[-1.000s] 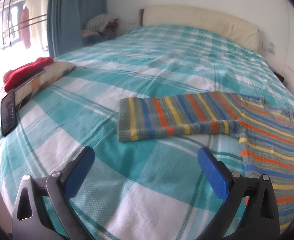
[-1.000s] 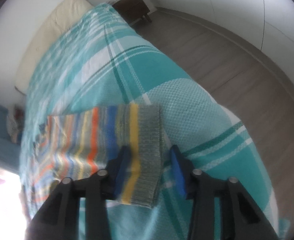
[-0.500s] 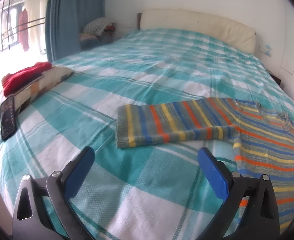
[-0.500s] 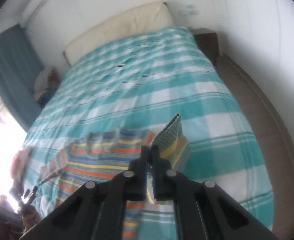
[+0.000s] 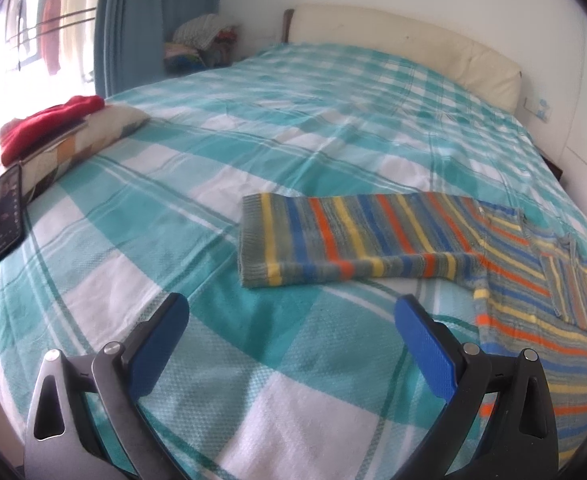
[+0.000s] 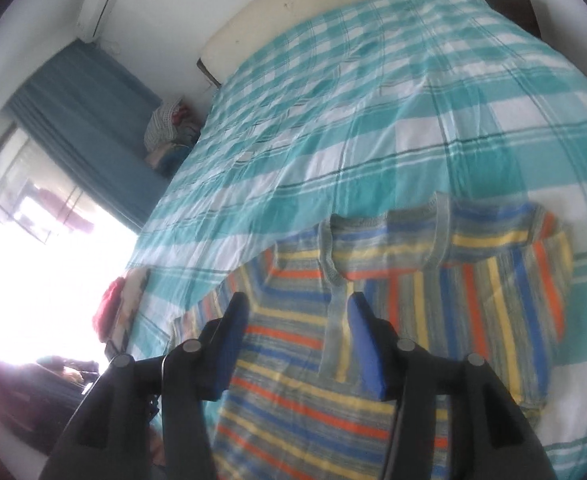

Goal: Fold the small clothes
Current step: 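Fold the held sleeve across the sweater body and open the right gripper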

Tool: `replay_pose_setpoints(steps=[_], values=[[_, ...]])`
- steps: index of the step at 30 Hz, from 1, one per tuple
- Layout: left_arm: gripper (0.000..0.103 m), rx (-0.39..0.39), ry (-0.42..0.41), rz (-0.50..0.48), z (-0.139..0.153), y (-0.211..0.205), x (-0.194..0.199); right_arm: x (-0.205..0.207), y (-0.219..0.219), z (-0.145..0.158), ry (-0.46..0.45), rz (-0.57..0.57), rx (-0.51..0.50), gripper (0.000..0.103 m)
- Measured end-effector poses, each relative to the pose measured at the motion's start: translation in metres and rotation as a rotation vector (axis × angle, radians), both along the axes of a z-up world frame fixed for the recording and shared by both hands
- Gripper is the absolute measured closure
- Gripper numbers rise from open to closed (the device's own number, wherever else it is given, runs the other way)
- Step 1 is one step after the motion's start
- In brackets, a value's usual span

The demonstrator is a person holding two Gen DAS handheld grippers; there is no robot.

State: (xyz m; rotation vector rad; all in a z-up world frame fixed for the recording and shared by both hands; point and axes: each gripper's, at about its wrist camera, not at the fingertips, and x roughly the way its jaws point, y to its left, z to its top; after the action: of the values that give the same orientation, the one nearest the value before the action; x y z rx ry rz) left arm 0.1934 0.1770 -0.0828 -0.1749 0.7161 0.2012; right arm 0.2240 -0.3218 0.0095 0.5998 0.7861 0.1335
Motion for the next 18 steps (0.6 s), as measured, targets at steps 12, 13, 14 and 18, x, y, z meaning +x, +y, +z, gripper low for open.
replay_pose_setpoints(steps=[12, 13, 14, 18], values=[[0.0, 0.131, 0.071, -0.099, -0.017, -0.034, 0.006, -0.081, -0.089, -0.097, 0.187, -0.252, -0.16, 0.065], [0.0, 0.133, 0.077, -0.104, -0.018, -0.035, 0.007, -0.092, -0.084, -0.091, 0.166, -0.248, -0.204, 0.056], [0.0, 0.134, 0.083, -0.111, -0.02, -0.037, 0.008, -0.102, -0.077, -0.085, 0.143, -0.222, -0.228, 0.052], [0.0, 0.139, 0.129, -0.148, -0.03, -0.045, 0.013, -0.138, -0.051, -0.086, 0.117, -0.128, -0.306, 0.052]])
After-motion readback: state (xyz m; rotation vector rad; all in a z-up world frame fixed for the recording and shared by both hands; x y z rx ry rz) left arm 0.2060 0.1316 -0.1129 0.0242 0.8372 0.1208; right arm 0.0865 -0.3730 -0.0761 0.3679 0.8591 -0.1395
